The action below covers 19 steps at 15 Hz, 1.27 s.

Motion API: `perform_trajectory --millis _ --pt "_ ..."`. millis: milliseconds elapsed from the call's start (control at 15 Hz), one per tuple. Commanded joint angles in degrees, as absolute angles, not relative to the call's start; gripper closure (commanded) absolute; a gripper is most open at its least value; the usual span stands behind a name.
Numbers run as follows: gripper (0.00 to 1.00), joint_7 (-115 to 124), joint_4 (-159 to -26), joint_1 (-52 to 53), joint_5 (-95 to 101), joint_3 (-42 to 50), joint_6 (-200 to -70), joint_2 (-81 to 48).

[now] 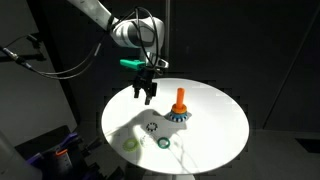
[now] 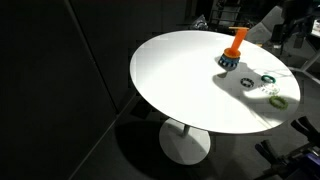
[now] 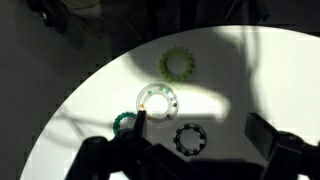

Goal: Put the transparent ring on the table

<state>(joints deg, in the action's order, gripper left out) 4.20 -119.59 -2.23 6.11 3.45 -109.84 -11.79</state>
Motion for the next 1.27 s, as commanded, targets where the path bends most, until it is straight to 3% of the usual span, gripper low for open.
perform_trajectory --millis 0,1200 --pt "0.0 4.4 -114.7 -2.3 3.8 3.1 -105.1 -10.8" --pt "0.0 4.0 -109.2 -2.4 -0.8 3.0 -105.0 -5.2"
